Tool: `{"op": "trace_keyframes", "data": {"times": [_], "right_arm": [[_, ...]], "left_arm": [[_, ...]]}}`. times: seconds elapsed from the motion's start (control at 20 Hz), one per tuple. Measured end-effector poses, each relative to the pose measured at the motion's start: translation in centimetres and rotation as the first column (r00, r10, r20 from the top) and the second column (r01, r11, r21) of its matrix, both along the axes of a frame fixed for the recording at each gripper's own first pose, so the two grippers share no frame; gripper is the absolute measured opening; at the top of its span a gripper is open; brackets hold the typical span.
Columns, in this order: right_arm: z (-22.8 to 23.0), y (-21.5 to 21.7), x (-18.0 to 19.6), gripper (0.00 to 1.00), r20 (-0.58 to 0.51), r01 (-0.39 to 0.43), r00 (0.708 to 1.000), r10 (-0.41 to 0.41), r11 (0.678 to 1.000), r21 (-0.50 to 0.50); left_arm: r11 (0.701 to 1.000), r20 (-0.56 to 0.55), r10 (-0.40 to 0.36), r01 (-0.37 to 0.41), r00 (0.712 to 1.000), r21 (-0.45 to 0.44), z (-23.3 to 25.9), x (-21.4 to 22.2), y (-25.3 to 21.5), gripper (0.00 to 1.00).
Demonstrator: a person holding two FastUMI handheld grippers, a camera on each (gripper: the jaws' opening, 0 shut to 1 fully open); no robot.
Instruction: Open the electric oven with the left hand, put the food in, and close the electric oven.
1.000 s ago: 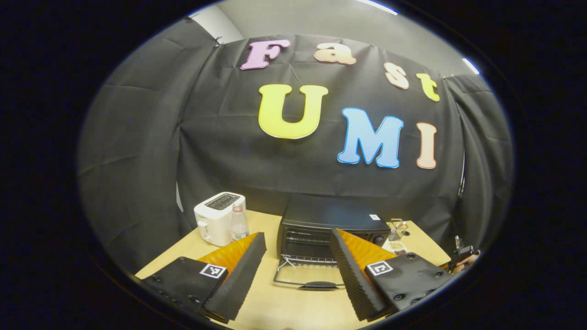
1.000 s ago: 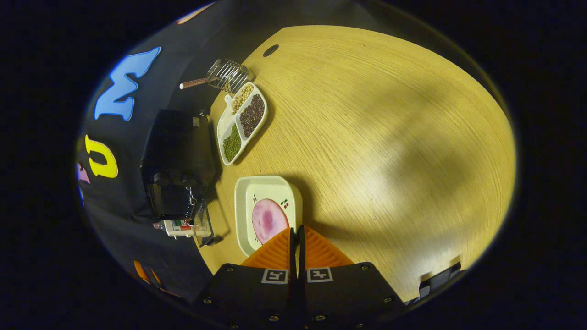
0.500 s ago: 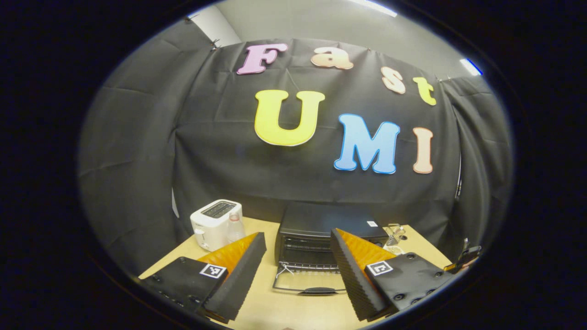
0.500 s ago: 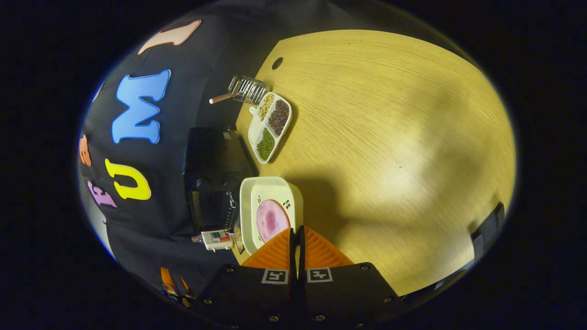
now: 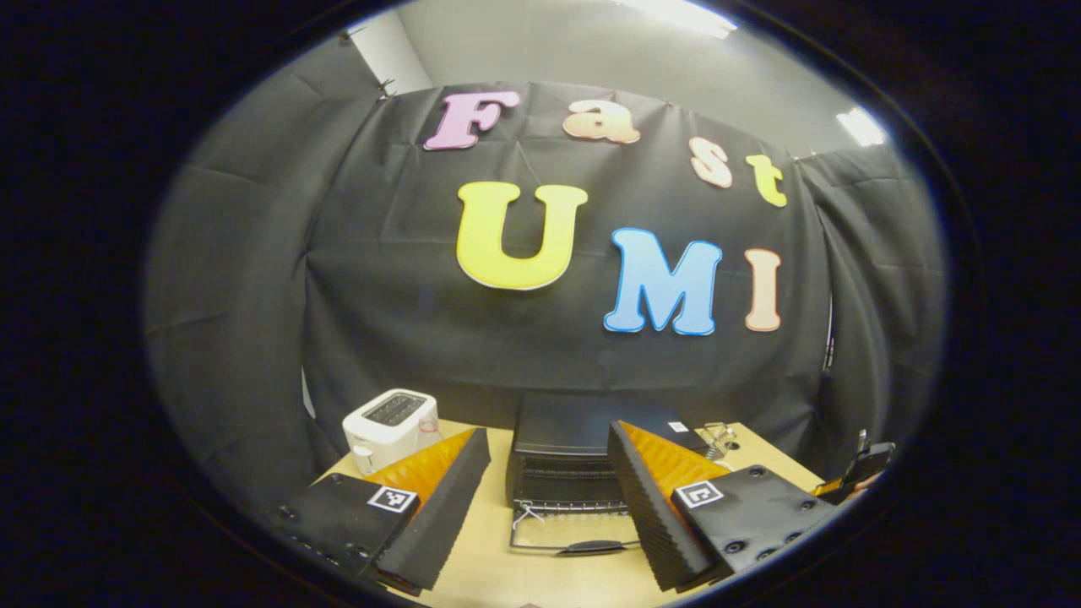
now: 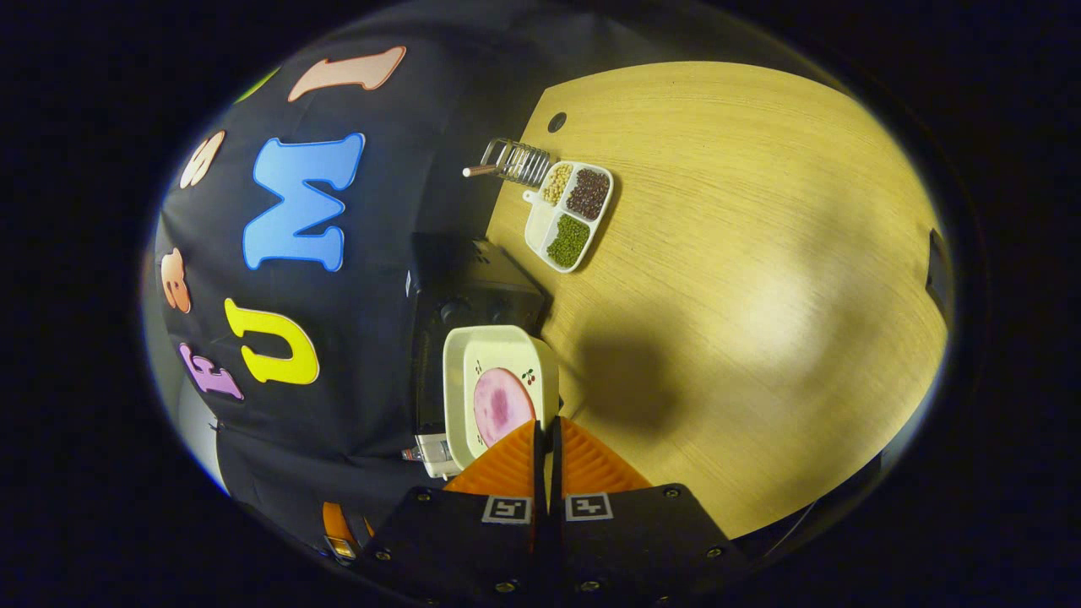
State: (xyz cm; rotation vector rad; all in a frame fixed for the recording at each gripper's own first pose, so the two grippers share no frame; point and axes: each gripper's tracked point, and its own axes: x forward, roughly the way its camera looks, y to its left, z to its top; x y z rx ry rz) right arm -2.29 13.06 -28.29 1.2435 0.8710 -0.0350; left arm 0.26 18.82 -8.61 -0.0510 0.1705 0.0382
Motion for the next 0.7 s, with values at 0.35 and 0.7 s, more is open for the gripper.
{"op": "trace_keyframes", "data": {"times": [0.35, 0.7], "right_arm": [[-0.9, 6.6, 3.5, 0.01, -0.001, 0.036, 0.999, -0.036, 0.999, 0.006], [-3.1, 12.0, 10.4, 0.01, -0.032, 0.091, 0.995, -0.093, 0.994, -0.062]], "left_arm": [[0.999, 0.079, -0.045, 0.046, 0.996, -0.011, 5.1, -1.3, 1.1, 0.91], [1.000, 0.098, 0.013, -0.011, 0.995, -0.018, 6.9, -2.6, 5.2, 0.95]]}}
